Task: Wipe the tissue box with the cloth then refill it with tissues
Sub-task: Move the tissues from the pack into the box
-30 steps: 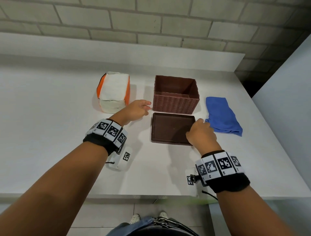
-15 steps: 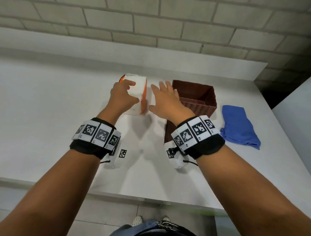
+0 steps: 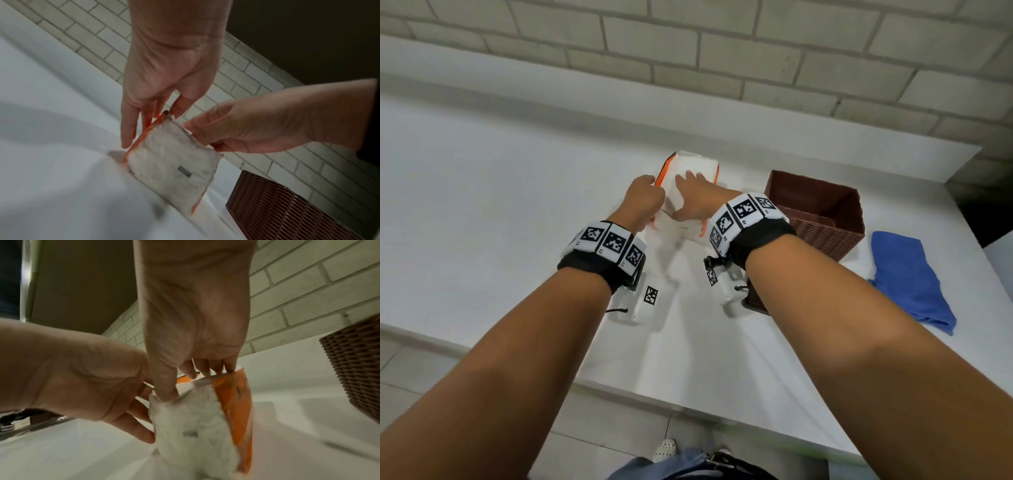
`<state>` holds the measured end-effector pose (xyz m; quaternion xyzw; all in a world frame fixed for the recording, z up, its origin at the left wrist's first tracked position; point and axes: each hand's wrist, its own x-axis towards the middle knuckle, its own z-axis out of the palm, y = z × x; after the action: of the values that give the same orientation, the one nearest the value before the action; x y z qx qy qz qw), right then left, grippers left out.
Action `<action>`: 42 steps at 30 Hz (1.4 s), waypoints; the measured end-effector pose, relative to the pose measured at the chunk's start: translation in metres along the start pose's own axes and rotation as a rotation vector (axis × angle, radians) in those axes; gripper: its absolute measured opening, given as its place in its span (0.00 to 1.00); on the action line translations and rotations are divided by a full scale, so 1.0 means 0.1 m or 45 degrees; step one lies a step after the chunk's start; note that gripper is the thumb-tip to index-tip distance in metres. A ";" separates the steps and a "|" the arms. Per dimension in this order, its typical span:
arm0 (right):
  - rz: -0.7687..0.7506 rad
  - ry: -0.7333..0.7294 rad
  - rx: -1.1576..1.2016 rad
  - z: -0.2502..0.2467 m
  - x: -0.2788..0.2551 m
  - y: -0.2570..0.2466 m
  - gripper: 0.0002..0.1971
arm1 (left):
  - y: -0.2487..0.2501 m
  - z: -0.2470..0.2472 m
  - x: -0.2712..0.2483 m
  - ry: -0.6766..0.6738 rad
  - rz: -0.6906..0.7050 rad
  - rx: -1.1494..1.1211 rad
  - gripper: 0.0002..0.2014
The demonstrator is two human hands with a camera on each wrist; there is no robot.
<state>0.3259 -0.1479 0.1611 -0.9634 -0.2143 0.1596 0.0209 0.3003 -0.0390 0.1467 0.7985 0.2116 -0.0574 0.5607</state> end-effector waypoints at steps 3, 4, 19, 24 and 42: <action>0.012 -0.001 -0.020 0.02 0.07 -0.01 0.39 | 0.02 0.00 0.00 -0.054 0.036 0.017 0.21; 0.014 0.019 -0.030 0.04 0.08 -0.02 0.38 | 0.03 0.00 -0.01 -0.070 0.044 0.029 0.20; -0.122 0.351 -0.068 0.15 0.07 0.02 0.22 | 0.01 0.01 0.07 -0.038 -0.029 -0.052 0.14; -0.095 0.439 0.197 0.13 0.05 0.11 0.25 | 0.01 0.02 0.07 -0.006 -0.081 -0.152 0.13; 0.028 0.931 1.354 -0.53 -0.38 0.49 0.23 | 0.31 0.13 -0.06 -0.088 0.363 -0.625 0.42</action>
<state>0.3302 -0.2063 0.2172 -0.8158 -0.0753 -0.0943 0.5656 0.3091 -0.0613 0.1705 0.6581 0.0856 0.0477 0.7465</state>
